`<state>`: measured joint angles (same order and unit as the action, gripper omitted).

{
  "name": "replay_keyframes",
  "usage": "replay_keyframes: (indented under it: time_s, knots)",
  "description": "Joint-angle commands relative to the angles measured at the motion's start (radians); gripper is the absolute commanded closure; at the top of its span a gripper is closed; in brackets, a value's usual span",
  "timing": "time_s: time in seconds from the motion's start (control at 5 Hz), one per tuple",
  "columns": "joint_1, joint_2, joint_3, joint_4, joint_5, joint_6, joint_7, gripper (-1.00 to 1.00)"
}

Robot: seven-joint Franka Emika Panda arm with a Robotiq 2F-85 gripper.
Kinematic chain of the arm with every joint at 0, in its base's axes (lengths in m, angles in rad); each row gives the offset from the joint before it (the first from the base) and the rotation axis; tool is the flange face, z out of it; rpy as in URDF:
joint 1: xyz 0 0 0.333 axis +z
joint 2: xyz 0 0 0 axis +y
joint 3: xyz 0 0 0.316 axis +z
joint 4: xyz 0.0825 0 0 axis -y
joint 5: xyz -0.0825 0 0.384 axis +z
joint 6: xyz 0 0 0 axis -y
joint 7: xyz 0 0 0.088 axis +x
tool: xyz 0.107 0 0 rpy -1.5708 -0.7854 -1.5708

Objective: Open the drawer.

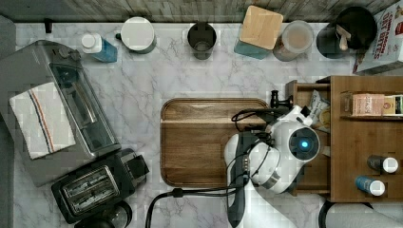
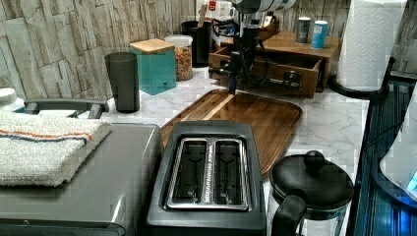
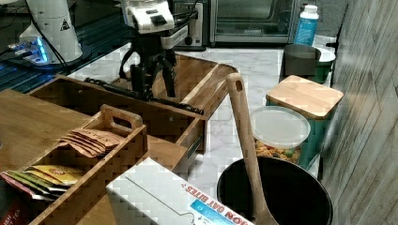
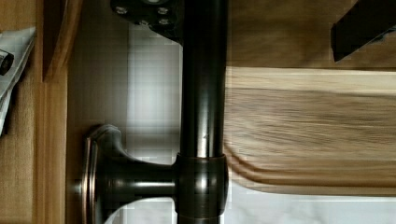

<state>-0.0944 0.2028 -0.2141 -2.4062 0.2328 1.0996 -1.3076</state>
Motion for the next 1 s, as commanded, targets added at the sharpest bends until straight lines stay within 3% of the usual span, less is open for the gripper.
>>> replay_keyframes:
  time_s: [0.2,0.6,1.0]
  knots:
    - [0.256,-0.012,0.172,-0.055,-0.004,-0.02,0.315,-1.0]
    - [0.328,-0.009,0.177,-0.018,-0.051,-0.061,0.448,-1.0]
    - [0.32,-0.036,0.197,-0.034,-0.047,-0.057,0.384,-1.0]
